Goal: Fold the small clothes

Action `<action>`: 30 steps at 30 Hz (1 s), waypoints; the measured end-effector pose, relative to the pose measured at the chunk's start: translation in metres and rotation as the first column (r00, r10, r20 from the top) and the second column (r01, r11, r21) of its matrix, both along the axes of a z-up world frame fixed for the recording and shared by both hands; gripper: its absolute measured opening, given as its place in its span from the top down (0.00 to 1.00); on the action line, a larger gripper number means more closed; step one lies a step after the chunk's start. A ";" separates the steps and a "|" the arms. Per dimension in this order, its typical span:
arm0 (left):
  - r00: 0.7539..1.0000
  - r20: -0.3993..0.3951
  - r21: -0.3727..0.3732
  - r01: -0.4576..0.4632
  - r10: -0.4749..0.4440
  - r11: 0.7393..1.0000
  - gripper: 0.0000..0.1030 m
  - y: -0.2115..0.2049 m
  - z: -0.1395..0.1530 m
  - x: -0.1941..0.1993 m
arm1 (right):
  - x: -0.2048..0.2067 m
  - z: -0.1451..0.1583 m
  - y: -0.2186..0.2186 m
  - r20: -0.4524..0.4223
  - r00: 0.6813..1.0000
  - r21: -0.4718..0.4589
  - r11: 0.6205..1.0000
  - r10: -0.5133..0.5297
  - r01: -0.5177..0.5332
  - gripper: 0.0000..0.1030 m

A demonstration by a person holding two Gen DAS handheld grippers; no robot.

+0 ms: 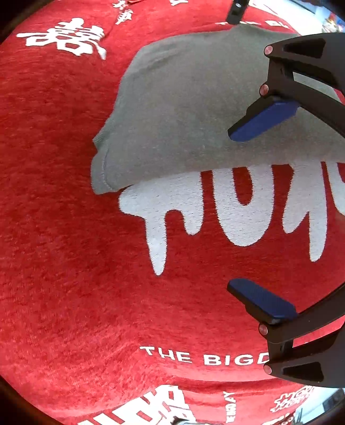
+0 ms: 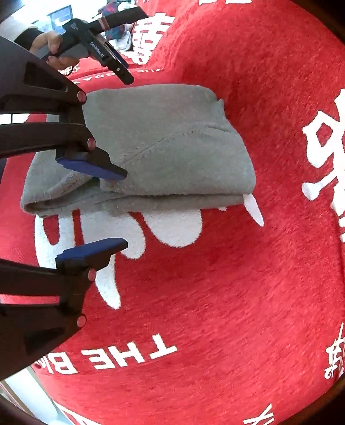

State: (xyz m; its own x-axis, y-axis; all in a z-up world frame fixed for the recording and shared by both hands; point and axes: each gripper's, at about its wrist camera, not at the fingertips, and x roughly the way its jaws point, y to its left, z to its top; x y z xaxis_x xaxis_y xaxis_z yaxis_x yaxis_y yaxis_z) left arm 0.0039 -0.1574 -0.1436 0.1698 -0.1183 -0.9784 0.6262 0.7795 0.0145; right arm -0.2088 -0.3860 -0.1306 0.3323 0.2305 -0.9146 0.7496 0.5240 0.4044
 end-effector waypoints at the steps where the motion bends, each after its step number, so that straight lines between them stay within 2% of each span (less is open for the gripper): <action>1: 1.000 0.002 -0.003 -0.004 0.004 1.000 0.00 0.000 0.002 0.000 | 0.003 -0.001 0.001 0.003 1.000 0.000 1.000 0.003 -0.003 0.44; 2: 1.000 0.002 -0.001 -0.007 0.007 1.000 0.00 -0.001 0.003 0.001 | 0.005 0.000 0.002 0.007 1.000 -0.001 1.000 0.006 -0.006 0.36; 3: 1.000 0.001 0.006 -0.011 0.011 1.000 0.00 -0.001 0.003 0.001 | 0.008 0.000 0.003 0.012 1.000 -0.002 1.000 0.009 -0.009 0.31; 8: 0.999 -0.026 0.021 -0.028 0.029 0.999 0.00 0.001 0.000 0.006 | 0.016 -0.002 0.004 0.017 0.999 0.004 1.000 0.030 -0.030 0.30; 11: 0.999 -0.042 0.024 -0.028 0.029 0.999 0.00 0.001 -0.004 0.007 | 0.016 -0.004 0.002 0.016 0.999 0.009 0.999 0.030 -0.030 0.25; 19: 0.998 -0.061 0.041 -0.005 0.008 0.999 0.00 -0.005 -0.011 0.009 | 0.014 -0.012 -0.008 0.014 1.000 0.047 0.999 0.008 -0.009 0.25; 24: 1.000 -0.021 0.070 -0.010 0.012 0.997 0.00 -0.013 -0.011 0.009 | 0.014 -0.017 -0.015 0.014 1.000 0.067 0.998 0.009 -0.010 0.25; 30: 0.999 -0.051 0.069 0.011 -0.007 0.998 0.00 -0.026 -0.013 0.009 | 0.017 -0.020 -0.025 0.033 0.999 0.101 0.995 0.012 -0.016 0.25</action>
